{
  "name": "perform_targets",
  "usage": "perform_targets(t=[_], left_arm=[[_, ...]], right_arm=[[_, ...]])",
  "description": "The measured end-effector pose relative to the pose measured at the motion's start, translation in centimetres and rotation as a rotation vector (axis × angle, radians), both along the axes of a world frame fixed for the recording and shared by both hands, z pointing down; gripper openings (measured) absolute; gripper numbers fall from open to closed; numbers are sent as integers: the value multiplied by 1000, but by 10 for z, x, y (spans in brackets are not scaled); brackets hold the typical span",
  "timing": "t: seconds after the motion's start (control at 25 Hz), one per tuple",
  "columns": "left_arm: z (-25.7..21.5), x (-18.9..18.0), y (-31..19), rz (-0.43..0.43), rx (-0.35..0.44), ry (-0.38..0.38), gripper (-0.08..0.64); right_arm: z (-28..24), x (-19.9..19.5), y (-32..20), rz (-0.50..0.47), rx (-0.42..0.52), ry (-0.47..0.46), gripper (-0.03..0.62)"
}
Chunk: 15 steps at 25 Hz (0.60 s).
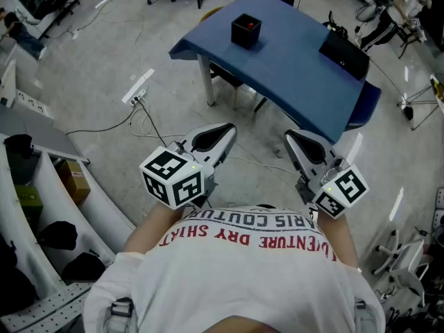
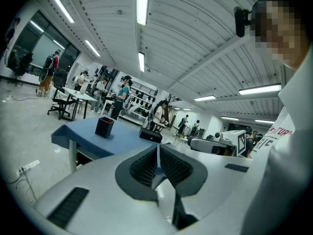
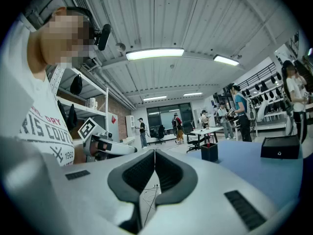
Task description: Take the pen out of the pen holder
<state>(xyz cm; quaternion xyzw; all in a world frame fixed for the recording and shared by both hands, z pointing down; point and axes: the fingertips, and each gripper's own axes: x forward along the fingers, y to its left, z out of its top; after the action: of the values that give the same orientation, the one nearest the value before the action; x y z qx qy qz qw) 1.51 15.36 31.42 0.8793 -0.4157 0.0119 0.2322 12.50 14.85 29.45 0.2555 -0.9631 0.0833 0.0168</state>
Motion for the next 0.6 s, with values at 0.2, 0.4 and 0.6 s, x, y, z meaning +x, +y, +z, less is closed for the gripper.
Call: perform_targets(t=[0.2,0.4,0.6], left_arm=[[-3,-6,10,-2,1,-2,40],[-6,-14,17,-4,7,-5,40],[-2,-22,20,-21,-10,9,40]], right_arm=[[1,-2,9,10,-4,4,25],[-7,-2,8,43,-8,-33,28],[-5,-7,7,54,14,7,265]])
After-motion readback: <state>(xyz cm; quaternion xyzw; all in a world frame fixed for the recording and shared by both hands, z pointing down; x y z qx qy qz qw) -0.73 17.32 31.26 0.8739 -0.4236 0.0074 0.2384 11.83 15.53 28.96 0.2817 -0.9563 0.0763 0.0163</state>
